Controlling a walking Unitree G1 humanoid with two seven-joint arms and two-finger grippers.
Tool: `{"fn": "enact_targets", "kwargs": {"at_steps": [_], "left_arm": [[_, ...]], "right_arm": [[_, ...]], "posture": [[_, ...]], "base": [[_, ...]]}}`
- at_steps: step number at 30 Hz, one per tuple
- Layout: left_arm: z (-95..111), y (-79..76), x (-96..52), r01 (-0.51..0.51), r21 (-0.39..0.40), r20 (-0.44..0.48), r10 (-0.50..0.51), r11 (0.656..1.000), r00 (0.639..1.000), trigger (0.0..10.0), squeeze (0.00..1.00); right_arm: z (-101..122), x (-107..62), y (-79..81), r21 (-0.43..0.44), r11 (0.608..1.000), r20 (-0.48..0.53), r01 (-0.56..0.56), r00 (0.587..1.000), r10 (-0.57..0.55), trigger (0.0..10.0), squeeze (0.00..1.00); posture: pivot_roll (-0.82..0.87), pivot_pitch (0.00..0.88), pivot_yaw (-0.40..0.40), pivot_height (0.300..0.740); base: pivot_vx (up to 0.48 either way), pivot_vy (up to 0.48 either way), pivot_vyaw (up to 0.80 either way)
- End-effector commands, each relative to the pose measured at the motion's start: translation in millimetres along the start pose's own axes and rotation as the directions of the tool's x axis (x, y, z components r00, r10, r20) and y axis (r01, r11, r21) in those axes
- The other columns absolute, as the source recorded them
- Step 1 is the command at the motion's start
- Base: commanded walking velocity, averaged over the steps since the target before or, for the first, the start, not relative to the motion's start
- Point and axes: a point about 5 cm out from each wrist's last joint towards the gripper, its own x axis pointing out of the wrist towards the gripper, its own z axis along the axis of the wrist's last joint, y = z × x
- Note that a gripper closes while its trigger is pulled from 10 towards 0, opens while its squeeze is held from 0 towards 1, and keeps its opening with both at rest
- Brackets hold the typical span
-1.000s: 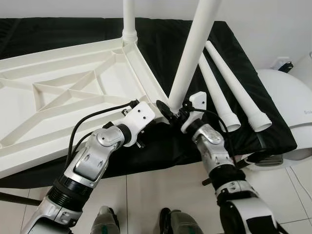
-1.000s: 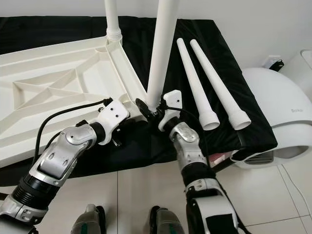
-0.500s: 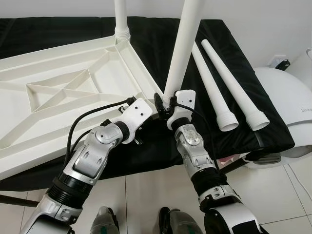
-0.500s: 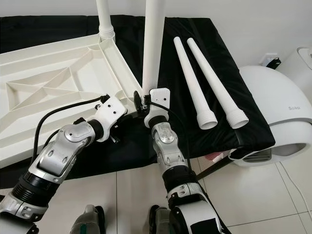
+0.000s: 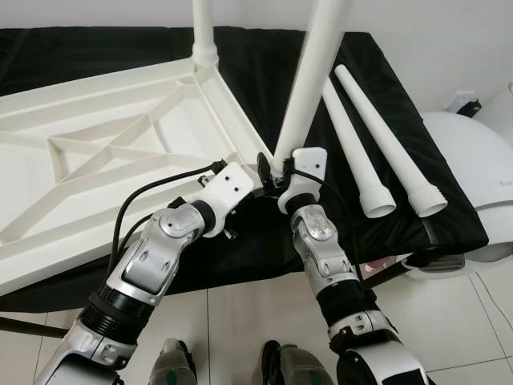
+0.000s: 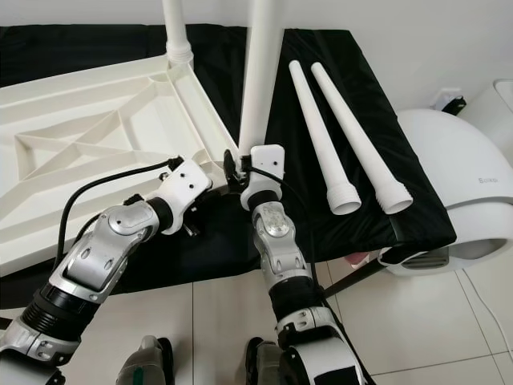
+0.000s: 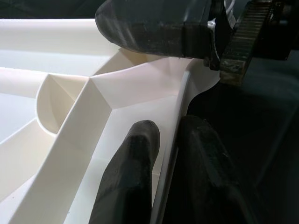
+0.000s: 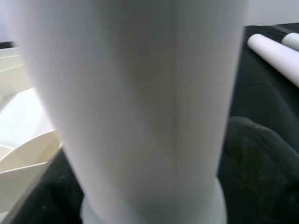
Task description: Building children table
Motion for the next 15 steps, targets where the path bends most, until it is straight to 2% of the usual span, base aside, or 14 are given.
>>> {"fn": "enact_targets", "kwargs": {"at_steps": [1,7,8,12,13,15], "left_arm": [[-8,-21.5,2.7,0.125,-0.004,-0.019,-0.125,0.992,0.992,10.0,0.00],[-8,-22.4,2.9,0.127,-0.004,-0.017,-0.127,0.992,0.992,10.0,0.00],[-9,-22.0,3.0,0.126,-0.005,-0.019,-0.126,0.992,0.992,10.0,0.00],[-9,-21.6,3.3,0.125,-0.004,-0.019,-0.125,0.992,0.992,10.0,0.00],[-9,-21.7,3.4,0.125,-0.004,-0.019,-0.125,0.992,0.992,10.0,0.00],[-9,-21.7,3.5,0.125,-0.004,-0.019,-0.125,0.992,0.992,10.0,0.00]], "right_arm": [[2,-1.4,-12.8,-0.003,0.998,0.006,0.061,0.998,-0.061,10.0,1.00],[3,-10.5,-12.0,0.027,0.999,0.024,0.037,0.999,-0.038,10.0,1.00],[5,-16.9,-10.1,0.037,0.999,0.041,-0.001,0.999,0.000,10.0,1.00],[6,-21.7,-8.3,0.042,0.998,0.056,-0.040,0.998,0.038,10.0,1.00],[7,-25.6,-6.9,0.047,0.996,0.071,-0.073,0.995,0.069,10.0,0.00],[8,-28.5,-5.9,0.050,0.994,0.082,-0.094,0.993,0.090,10.0,0.00]], "posture": [[0.08,0.192,-0.042,0.740],[0.08,0.191,-0.043,0.740],[0.07,0.190,-0.041,0.740],[0.07,0.190,-0.040,0.740],[0.07,0.191,-0.038,0.740],[0.07,0.191,-0.038,0.740]], "base": [[0.000,0.000,0.00],[0.000,0.000,0.00],[0.000,0.000,0.00],[0.000,0.000,0.00],[0.000,0.000,0.00],[0.000,0.000,0.00]]}}
